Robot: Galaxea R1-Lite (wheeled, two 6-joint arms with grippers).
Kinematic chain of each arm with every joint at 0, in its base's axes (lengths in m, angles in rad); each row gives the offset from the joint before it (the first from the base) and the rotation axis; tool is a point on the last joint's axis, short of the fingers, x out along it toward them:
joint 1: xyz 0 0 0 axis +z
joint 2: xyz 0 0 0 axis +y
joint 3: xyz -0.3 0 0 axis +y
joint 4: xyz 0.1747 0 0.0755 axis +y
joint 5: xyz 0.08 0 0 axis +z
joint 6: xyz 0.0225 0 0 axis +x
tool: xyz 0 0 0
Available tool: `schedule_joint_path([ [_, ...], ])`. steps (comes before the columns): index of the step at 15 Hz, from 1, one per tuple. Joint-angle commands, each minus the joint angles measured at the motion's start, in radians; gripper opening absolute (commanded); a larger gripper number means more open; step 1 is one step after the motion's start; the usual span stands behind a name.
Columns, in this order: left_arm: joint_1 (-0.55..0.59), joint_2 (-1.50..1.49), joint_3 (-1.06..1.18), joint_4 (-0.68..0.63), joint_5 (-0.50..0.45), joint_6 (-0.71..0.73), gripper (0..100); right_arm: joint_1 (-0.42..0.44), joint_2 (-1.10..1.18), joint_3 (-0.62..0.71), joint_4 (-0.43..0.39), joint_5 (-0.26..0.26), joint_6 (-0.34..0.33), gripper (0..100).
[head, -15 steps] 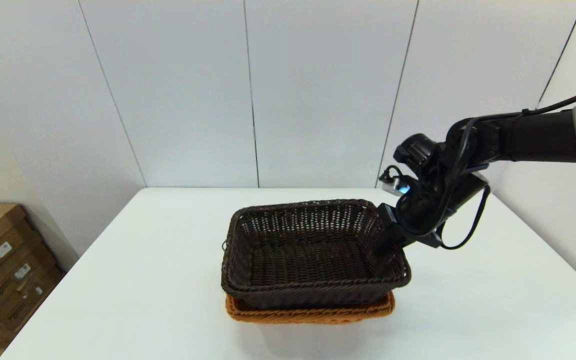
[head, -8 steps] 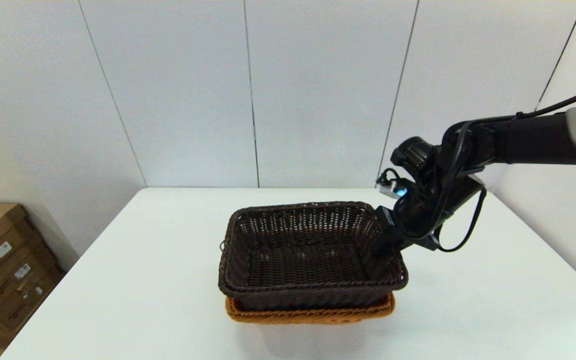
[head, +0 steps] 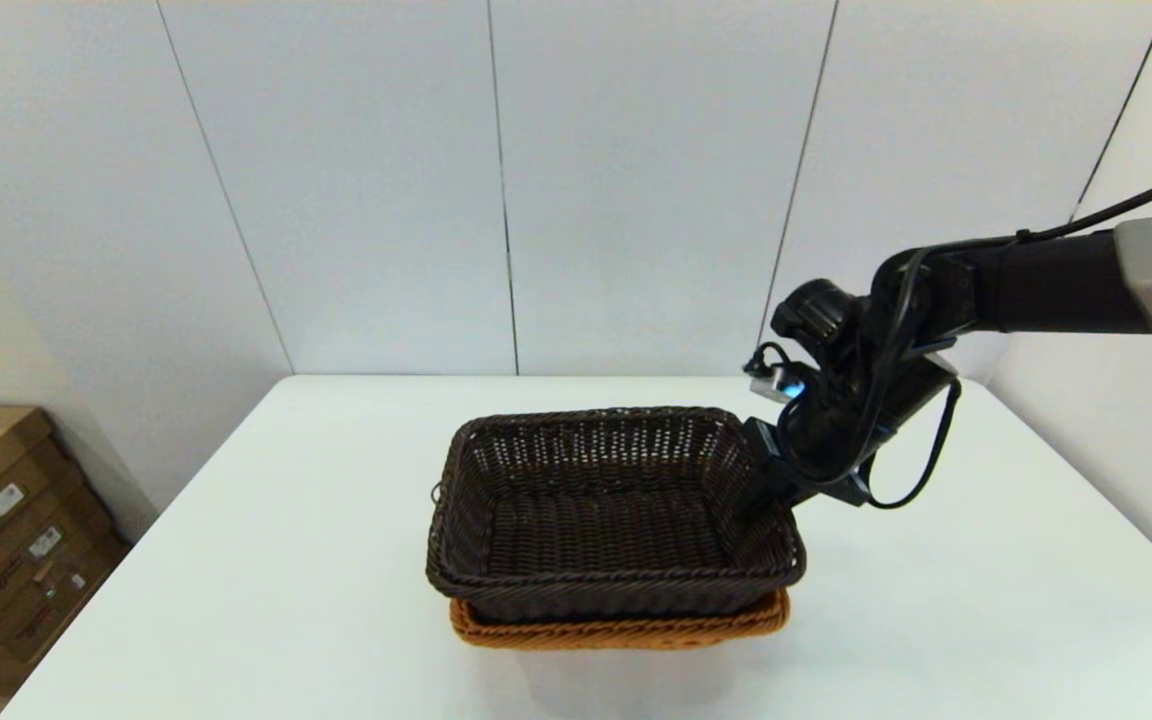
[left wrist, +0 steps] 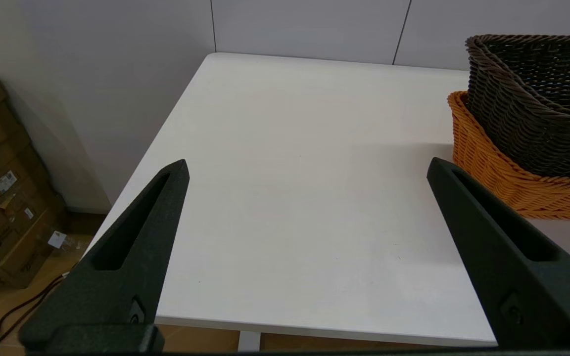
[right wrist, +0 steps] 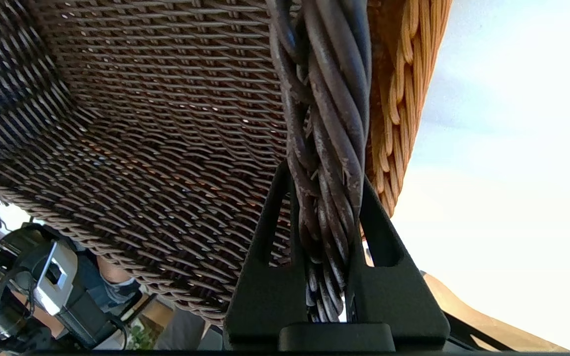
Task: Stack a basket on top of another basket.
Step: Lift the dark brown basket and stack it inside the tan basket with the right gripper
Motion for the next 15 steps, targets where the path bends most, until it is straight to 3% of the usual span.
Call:
schedule_joint_path([
  [1,0.0,0.0,0.0,0.0,0.0,-0.001,100,0.0,0.037,0.001,0.004,0.008,-0.001,0],
  [13,0.0,0.0,0.0,0.0,0.0,-0.001,100,-0.003,0.055,0.0,0.004,0.002,-0.004,0],
  [14,0.0,0.0,0.0,0.0,0.0,-0.001,100,-0.003,0.054,-0.002,0.004,-0.002,-0.005,100],
  [15,0.0,0.0,0.0,0.0,0.0,-0.001,100,-0.004,0.054,-0.006,0.002,-0.003,-0.004,100],
])
